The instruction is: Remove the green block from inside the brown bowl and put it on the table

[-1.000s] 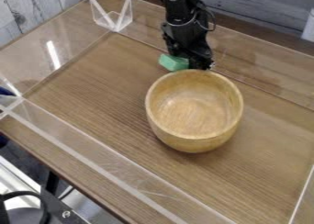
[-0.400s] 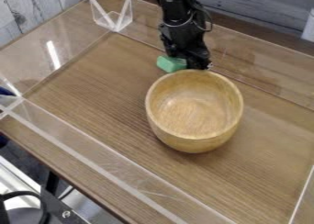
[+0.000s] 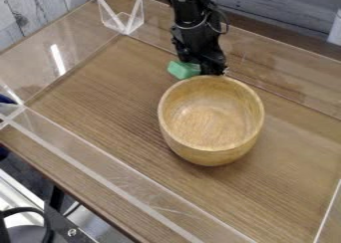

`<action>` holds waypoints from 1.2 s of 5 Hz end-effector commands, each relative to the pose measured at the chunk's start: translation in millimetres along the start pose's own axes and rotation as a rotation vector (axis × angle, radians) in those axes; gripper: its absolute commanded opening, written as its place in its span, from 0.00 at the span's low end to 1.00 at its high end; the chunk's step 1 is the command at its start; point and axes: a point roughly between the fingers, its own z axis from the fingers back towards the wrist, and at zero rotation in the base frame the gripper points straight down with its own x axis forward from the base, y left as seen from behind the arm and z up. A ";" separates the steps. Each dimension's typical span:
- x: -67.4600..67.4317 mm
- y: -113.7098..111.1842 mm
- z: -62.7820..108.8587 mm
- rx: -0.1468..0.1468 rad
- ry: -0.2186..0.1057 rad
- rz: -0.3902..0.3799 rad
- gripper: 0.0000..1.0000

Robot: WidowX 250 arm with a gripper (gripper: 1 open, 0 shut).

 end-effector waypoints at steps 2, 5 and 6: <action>9.2 13.2 22.5 0.040 -0.062 0.024 0.00; -0.1 27.3 22.0 0.055 -0.044 0.071 0.00; -5.0 33.4 21.6 0.062 -0.036 0.089 0.00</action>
